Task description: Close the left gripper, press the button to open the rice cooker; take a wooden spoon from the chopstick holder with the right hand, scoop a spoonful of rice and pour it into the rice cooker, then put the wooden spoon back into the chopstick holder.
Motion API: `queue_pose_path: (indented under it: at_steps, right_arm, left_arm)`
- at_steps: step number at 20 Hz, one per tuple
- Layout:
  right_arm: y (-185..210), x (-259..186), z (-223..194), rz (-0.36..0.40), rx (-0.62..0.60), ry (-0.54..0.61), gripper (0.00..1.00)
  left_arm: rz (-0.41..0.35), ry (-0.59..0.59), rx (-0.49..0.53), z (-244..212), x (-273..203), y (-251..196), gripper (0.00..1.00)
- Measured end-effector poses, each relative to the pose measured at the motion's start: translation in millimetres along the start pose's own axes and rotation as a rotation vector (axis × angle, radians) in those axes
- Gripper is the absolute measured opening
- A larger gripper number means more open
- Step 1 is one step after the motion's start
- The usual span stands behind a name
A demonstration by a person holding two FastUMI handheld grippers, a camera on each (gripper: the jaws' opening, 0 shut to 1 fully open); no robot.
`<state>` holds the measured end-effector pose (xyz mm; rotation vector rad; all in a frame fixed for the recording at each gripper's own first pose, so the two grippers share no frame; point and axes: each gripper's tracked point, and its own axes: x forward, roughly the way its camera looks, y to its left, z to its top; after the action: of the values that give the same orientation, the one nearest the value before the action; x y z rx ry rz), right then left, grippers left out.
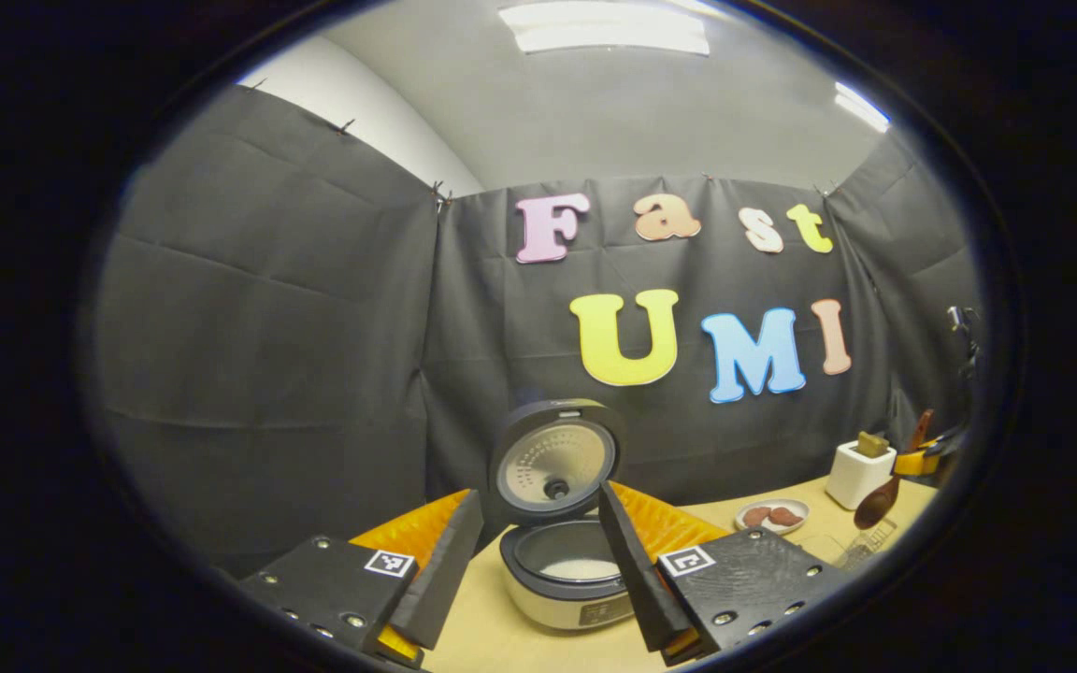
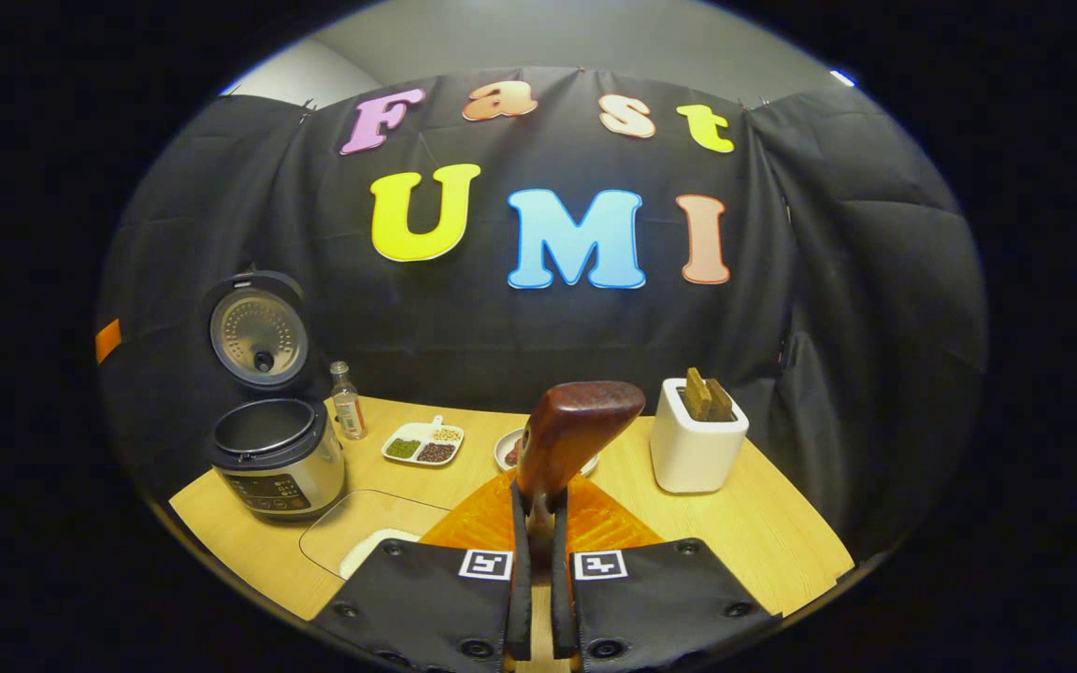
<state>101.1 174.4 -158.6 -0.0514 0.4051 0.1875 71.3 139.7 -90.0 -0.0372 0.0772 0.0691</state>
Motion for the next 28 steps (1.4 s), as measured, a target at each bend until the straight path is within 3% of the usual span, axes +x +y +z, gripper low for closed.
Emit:
queue_pose_path:
  at_steps: [7, 16, 24, 28]
  right_arm:
    - [66.1, 31.0, -31.4, 0.078, -0.067, 0.061, 0.1]
    - [112.3, 54.9, -88.4, 0.101, -0.128, 0.173, 0.1]
    - [151.6, 54.9, -110.2, 0.171, -0.078, 0.234, 0.1]
    - [162.3, 51.5, -111.7, 0.207, 0.006, 0.264, 0.1]
  left_arm:
    - [0.01, 0.037, 0.017, -19.2, 9.1, 27.7, 0.79]
    - [0.026, 0.072, 0.009, -40.7, 21.1, 57.0, 0.79]
    - [0.043, 0.07, 0.015, -40.9, 21.6, 64.5, 0.79]
    - [0.044, 0.067, 0.015, -39.0, 18.2, 63.6, 0.79]
